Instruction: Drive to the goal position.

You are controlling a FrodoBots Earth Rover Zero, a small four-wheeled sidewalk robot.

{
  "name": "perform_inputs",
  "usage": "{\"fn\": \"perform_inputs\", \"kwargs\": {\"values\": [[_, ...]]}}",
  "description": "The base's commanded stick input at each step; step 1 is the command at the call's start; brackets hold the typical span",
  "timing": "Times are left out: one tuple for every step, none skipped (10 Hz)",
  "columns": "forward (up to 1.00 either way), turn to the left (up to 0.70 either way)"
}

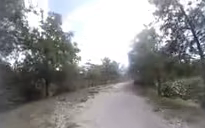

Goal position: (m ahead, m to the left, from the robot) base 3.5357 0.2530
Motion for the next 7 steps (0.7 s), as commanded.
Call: {"fn": "perform_inputs", "kwargs": {"values": [[0.85,0.0],[0.85,0.0],[0.85,0.0],[0.85,0.0],[0.85,0.0],[0.85,0.0],[0.85,0.0]]}}
